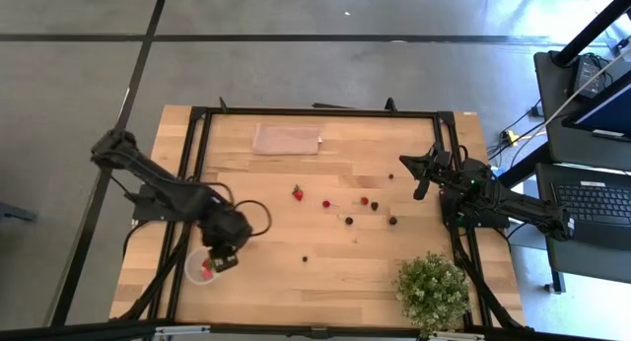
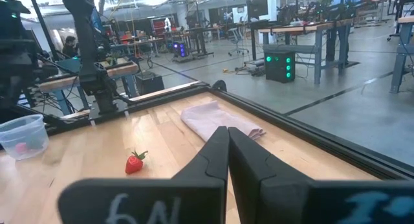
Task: Pick and placing Produce into tupperware
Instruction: Put the bottom blackberry into the transparent bin
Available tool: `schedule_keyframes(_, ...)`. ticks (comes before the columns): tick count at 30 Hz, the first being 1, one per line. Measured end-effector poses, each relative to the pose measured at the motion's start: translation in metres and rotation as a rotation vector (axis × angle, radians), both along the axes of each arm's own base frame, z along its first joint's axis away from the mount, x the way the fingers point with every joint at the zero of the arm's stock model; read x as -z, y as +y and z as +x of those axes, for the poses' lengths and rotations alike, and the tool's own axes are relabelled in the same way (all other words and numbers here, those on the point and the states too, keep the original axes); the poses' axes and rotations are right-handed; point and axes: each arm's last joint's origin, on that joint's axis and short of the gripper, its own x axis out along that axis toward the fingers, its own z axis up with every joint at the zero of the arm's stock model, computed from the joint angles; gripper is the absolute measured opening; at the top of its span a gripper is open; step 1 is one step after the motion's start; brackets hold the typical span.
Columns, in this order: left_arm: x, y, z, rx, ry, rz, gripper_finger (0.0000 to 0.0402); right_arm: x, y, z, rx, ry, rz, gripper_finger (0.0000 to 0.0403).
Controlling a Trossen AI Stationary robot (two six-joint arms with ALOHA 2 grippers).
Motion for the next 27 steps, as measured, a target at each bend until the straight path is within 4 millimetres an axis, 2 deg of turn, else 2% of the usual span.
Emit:
schedule_keyframes(4, -0.003, -0.013, -0.015, -0.056, 0.042, 0.014, 0.0097, 0.0, 0.0, 0.0, 0.0, 0.0, 0.0, 0.0013)
schedule_keyframes(8, 0.002, -0.029, -0.022, -0.057, 0.056, 0.072, 0.011, 0.0, 0.0, 0.0, 0.0, 0.0, -0.001, 0.0013)
schedule_keyframes(14, 0.011, -0.044, -0.027, -0.075, 0.086, 0.131, 0.0093, 0.0, 0.0, 0.0, 0.0, 0.001, -0.003, 0.0013)
schedule_keyframes(18, 0.018, -0.047, -0.028, -0.11, 0.084, 0.181, 0.0097, 0.0, 0.0, 0.0, 0.0, 0.001, -0.002, 0.0013)
schedule_keyframes(23, 0.042, -0.043, -0.033, -0.15, 0.137, 0.221, 0.0117, 0.0, 0.0, 0.0, 0.0, -0.001, 0.0, 0.0013)
schedule_keyframes(27, 0.057, -0.042, -0.034, -0.144, 0.142, 0.211, 0.0108, 0.0, 0.0, 0.0, 0.0, -0.001, 0.002, 0.0013)
